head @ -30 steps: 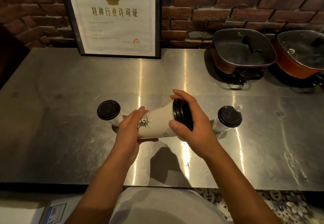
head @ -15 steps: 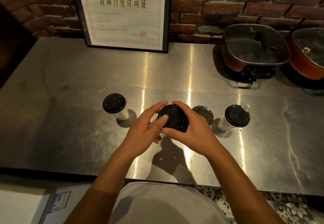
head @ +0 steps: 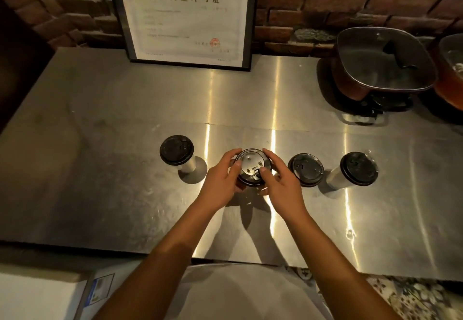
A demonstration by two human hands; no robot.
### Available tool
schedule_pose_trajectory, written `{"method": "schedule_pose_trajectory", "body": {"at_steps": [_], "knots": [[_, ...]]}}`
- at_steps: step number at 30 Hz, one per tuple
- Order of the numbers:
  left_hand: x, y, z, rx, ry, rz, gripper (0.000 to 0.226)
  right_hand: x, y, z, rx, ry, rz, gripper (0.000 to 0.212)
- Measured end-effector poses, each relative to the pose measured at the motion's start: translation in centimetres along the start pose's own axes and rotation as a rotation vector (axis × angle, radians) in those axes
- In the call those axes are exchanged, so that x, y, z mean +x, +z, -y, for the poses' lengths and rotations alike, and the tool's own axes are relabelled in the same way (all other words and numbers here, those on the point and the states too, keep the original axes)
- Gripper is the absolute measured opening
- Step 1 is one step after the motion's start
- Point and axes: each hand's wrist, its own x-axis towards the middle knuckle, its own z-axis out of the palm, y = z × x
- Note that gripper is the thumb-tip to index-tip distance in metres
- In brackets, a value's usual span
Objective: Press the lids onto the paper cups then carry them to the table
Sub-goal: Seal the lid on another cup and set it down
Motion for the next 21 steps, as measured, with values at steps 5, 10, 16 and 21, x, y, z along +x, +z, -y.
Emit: {"method": "schedule_pose_trajectory", "body": {"at_steps": [5, 10, 16, 21], "knots": [[2.1, -0.9, 1.3, 0.053, -0.017, 0.062, 0.036, 0.9, 2.7, -1.1, -0.007, 0.04, -0.072, 0.045], [2.9, -1.2, 2.7, 0.065, -0.04, 0.112, 0.036, 1.2, 3.8, -1.3, -0.053, 0.076, -0.121, 0.042], [3.2, -2.5, 3.4, 0.141, -0.042, 0.175, 0.04, 1.2, 4.6, -1.8, -0.158, 0.058, -0.171, 0.038], [2.9, -3.7, 3.8, 0.175, -0.076, 0.199, 0.045, 1.5, 5.0, -1.1, -0.362, 0.05, -0.161, 0.042]]}}
